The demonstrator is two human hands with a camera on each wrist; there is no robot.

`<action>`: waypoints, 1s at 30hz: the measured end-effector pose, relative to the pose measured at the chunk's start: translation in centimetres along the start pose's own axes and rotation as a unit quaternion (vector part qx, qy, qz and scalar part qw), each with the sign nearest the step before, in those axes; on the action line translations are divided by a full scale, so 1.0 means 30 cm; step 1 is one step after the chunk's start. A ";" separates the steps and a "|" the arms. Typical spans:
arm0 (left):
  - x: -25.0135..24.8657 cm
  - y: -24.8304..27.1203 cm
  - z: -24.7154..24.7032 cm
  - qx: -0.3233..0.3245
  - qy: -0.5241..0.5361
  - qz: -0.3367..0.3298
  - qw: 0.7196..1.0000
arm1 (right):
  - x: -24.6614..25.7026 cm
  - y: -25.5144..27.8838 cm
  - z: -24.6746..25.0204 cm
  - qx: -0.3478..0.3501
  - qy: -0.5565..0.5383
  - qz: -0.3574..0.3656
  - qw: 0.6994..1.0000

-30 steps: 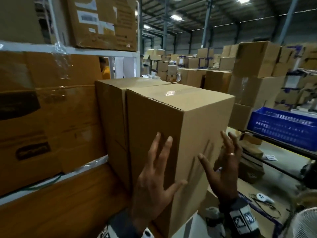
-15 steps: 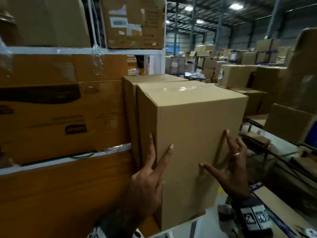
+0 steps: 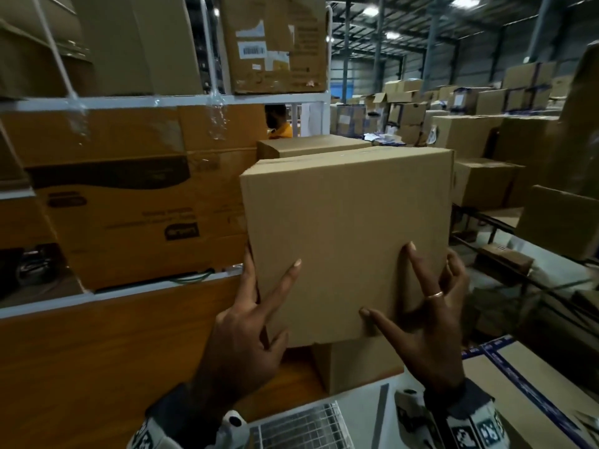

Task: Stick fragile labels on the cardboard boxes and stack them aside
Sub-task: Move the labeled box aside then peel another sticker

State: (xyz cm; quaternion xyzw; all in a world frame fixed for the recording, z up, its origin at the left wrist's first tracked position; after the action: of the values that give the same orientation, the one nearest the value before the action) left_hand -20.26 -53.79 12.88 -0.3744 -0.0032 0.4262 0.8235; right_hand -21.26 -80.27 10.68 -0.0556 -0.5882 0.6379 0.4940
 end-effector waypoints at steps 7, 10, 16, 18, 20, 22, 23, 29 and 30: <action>0.121 0.244 0.317 -0.020 -0.034 0.017 0.999 | 0.326 0.143 -0.169 0.012 -0.052 -0.004 0.999; 0.177 0.376 0.440 -0.013 -0.064 0.055 0.996 | 0.463 0.212 -0.257 0.034 -0.073 0.001 0.997; 0.354 0.693 0.657 -0.025 -0.034 0.122 0.992 | 0.725 0.389 -0.464 0.111 -0.131 0.010 0.985; 0.397 0.784 0.709 -0.031 -0.025 0.141 0.989 | 0.785 0.448 -0.534 0.144 -0.148 0.004 0.978; 0.446 0.864 0.753 -0.029 -0.028 0.165 0.986 | 0.833 0.503 -0.606 0.172 -0.165 -0.001 0.971; 0.497 0.930 0.787 -0.024 -0.035 0.188 0.981 | 0.869 0.548 -0.679 0.198 -0.191 -0.019 0.961; 0.524 0.957 0.800 -0.024 -0.036 0.197 0.979 | 0.883 0.565 -0.714 0.210 -0.208 -0.032 0.955; 0.718 1.048 0.844 -0.019 -0.026 0.247 0.969 | 0.904 0.618 -0.954 0.263 -0.238 -0.061 0.933; 0.758 1.049 0.848 -0.018 -0.027 0.256 0.966 | 0.902 0.621 -1.003 0.270 -0.241 -0.065 0.930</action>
State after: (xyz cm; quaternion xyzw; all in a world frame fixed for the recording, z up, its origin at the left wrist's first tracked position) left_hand -36.06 -10.92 4.54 -0.3659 0.0625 0.6324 0.6799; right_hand -25.86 -37.17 0.42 0.2735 -0.4971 0.7336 0.3740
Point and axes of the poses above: each hand's wrist, its own y-axis away from the middle knuckle, its own z-axis out of the back of the hand, x = y × z, the point moved 5 cm from there along -y, towards the middle knuckle, and after that the axes turned 2 degrees about y, right-handed, at the moved point
